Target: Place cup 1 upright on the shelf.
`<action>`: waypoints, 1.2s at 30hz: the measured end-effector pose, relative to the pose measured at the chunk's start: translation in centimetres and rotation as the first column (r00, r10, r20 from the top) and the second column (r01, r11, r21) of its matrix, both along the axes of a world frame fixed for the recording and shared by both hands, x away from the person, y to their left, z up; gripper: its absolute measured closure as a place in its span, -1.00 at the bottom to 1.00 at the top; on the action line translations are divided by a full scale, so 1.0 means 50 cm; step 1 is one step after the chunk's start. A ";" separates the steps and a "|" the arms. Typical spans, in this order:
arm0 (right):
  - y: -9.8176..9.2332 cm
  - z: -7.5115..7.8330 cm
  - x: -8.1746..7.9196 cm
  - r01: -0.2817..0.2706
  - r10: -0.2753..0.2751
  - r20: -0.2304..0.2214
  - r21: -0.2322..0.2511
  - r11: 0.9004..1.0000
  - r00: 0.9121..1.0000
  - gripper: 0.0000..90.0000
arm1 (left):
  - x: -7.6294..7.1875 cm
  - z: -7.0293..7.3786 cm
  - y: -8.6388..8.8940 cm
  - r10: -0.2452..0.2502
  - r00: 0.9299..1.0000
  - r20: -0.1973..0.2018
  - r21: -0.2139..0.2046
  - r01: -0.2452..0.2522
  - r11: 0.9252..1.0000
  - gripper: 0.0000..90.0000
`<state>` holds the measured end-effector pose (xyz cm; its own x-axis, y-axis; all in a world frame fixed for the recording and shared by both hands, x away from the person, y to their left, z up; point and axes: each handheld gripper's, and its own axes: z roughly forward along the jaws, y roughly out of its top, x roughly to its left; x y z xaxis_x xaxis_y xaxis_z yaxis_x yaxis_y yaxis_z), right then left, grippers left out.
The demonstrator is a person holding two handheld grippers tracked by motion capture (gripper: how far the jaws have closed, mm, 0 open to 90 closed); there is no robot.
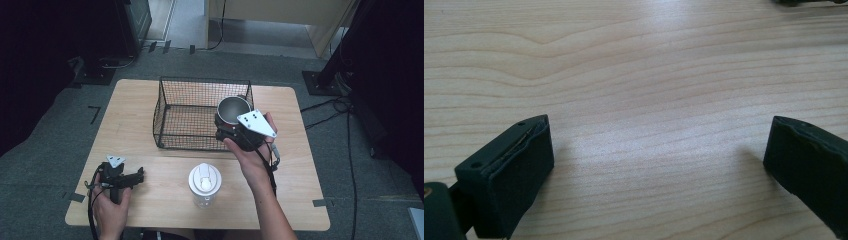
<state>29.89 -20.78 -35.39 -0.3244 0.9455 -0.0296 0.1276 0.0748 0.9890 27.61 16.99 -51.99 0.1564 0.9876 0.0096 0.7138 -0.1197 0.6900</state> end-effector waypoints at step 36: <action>0.046 -0.088 0.216 -0.002 0.002 0.065 -0.003 1.000 0.998 -0.84 | 0.000 0.000 0.000 0.000 1.000 0.002 -0.001 0.000 1.000 -0.99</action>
<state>40.70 -18.48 -39.81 -0.3234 0.9447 -0.0536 0.0626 0.0778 0.9950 27.61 16.98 -52.01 0.1561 0.9877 0.0094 0.7126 -0.1192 0.6914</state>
